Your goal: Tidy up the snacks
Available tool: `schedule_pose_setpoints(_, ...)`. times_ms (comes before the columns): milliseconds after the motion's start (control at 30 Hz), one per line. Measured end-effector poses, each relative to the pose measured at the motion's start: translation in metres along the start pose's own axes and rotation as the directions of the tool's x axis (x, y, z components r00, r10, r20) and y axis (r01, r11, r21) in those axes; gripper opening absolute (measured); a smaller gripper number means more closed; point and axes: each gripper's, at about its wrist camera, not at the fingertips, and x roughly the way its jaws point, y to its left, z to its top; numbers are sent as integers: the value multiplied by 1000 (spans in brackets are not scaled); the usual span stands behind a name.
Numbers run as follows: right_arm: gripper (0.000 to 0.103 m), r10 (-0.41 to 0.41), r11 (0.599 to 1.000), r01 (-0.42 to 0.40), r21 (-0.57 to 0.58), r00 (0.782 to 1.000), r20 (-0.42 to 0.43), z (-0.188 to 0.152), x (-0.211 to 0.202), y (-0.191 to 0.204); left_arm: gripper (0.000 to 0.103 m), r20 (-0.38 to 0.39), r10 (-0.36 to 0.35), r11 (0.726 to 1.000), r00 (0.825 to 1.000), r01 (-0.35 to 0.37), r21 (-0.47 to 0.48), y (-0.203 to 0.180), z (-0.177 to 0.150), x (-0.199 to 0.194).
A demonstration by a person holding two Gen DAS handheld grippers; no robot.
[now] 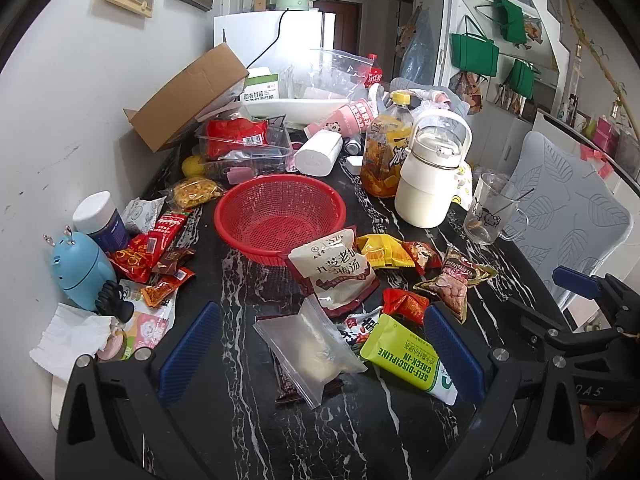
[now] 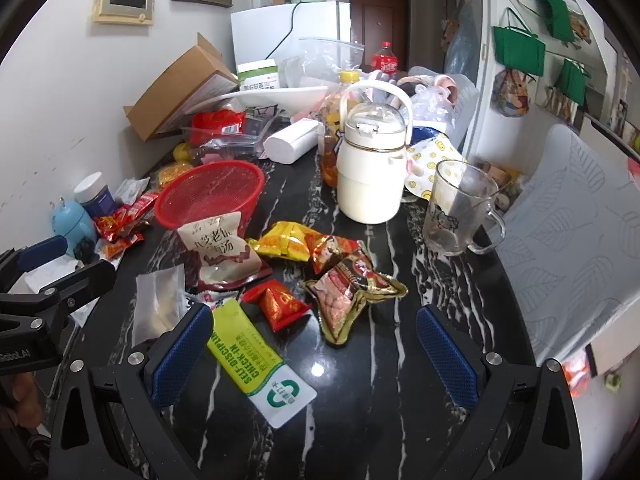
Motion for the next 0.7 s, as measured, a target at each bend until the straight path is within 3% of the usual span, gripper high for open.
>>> schedule_pose_setpoints(167,102,-1,1000,1,1,1000,2,1,0,1,103,1,-1,1000,1000,1,-1,1,0,-1)
schedule_pose_setpoints(300,91,-5,1000,5,3,1000,-5,0,2,2,103,1,-1,1000,1000,1,-1,1,1,-1)
schedule_pose_setpoints(700,91,13,1000,-13,-2,1000,-7,-2,1,2,103,4,-3,1000,1000,3,-8,4,2,-4)
